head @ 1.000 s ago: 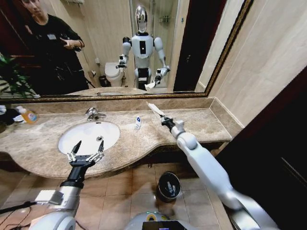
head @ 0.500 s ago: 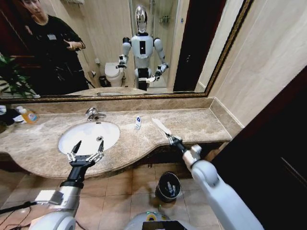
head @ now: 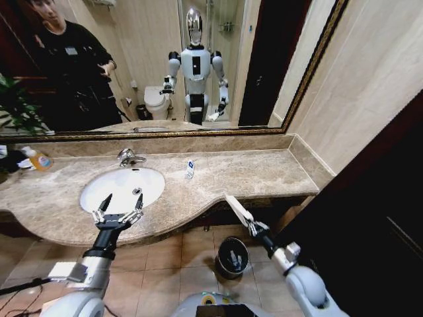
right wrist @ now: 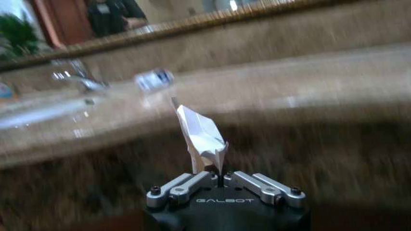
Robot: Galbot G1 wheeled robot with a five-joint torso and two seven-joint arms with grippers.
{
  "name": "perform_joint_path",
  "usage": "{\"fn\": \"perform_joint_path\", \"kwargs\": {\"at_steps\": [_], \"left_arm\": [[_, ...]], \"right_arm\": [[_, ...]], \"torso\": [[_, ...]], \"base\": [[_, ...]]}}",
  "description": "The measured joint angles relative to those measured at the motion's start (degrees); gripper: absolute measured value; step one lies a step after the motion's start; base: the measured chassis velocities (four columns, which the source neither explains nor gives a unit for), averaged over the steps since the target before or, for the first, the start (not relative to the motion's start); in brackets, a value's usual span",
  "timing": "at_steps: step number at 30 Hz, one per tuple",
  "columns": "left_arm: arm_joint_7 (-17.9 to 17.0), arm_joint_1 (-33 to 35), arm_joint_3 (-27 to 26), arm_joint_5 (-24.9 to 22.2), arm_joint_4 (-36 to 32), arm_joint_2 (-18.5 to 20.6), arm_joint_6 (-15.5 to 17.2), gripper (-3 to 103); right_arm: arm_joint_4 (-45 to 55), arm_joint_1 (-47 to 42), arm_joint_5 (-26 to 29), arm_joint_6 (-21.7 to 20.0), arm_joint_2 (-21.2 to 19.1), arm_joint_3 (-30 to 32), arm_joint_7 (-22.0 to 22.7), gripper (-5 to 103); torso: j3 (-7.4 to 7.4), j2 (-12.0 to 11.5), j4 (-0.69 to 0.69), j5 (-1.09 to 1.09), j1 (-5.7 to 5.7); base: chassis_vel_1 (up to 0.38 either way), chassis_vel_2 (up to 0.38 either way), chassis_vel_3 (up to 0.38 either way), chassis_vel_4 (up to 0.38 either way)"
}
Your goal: Pick up the trash from the sink and place it in the trash bin.
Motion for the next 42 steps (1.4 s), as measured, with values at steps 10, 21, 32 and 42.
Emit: {"fn": "perform_joint_path", "kwargs": {"at_steps": [10, 21, 32, 42], "left_arm": [[0.0, 0.0, 0.0, 0.0, 0.0, 0.0, 0.0, 100], [0.0, 0.0, 0.0, 0.0, 0.0, 0.0, 0.0, 100], [0.0, 0.0, 0.0, 0.0, 0.0, 0.0, 0.0, 100], [0.0, 0.0, 0.0, 0.0, 0.0, 0.0, 0.0, 100]], "right_arm": [[-21.2, 8.6, -2.3, 3.1, 3.9, -4.3, 1.6, 0], [-42.0, 18.4, -7.0, 8.1, 7.1, -8.9, 6.5, 0], [-56.6, 24.6, -9.7, 10.3, 10.1, -9.3, 8.2, 0], [-59.7, 26.0, -10.6, 12.1, 11.9, -9.3, 11.5, 12]], "torso": [[0.01, 0.0, 0.01, 0.01, 0.01], [0.01, 0.0, 0.01, -0.01, 0.01], [0.01, 0.0, 0.00, -0.01, 0.01], [0.01, 0.0, 0.00, 0.00, 0.01]], "base": [[0.000, 0.000, 0.000, 0.000], [0.000, 0.000, 0.000, 0.000], [0.000, 0.000, 0.000, 0.000], [0.000, 0.000, 0.000, 0.000]]}}
